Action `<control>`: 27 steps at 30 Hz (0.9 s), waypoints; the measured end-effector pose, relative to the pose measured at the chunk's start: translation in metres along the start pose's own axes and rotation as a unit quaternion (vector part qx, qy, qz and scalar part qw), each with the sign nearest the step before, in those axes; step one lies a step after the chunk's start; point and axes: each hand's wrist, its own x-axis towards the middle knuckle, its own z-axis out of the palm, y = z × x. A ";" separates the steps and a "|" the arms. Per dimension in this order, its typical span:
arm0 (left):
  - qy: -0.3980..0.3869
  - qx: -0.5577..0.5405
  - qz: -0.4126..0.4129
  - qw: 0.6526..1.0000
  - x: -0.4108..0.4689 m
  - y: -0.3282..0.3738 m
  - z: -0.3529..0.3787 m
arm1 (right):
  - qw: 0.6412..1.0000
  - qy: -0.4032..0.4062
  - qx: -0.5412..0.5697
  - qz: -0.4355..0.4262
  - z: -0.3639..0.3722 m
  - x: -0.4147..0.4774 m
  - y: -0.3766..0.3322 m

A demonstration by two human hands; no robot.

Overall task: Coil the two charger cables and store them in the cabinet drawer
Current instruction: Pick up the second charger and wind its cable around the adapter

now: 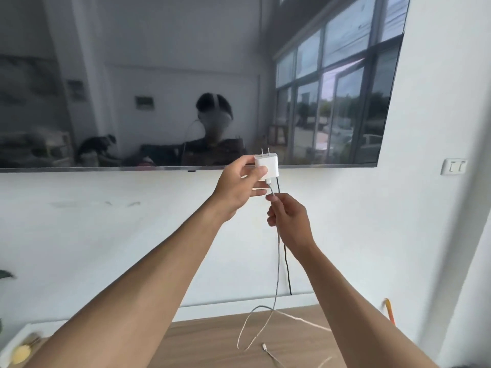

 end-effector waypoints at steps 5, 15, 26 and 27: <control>0.008 -0.030 0.045 0.998 -0.005 0.049 0.006 | 0.998 -0.053 0.011 -0.015 -0.019 0.000 -0.035; -0.145 0.103 -0.013 0.984 -0.043 0.037 -0.003 | 0.985 -0.141 -0.101 0.013 -0.063 0.014 -0.049; -0.063 0.308 -0.044 0.948 -0.039 -0.036 0.022 | 0.909 -0.202 -0.360 -0.061 -0.076 0.040 -0.042; -0.039 0.308 -0.047 0.949 -0.034 -0.040 0.028 | 0.907 -0.194 -0.368 -0.070 -0.078 0.041 -0.038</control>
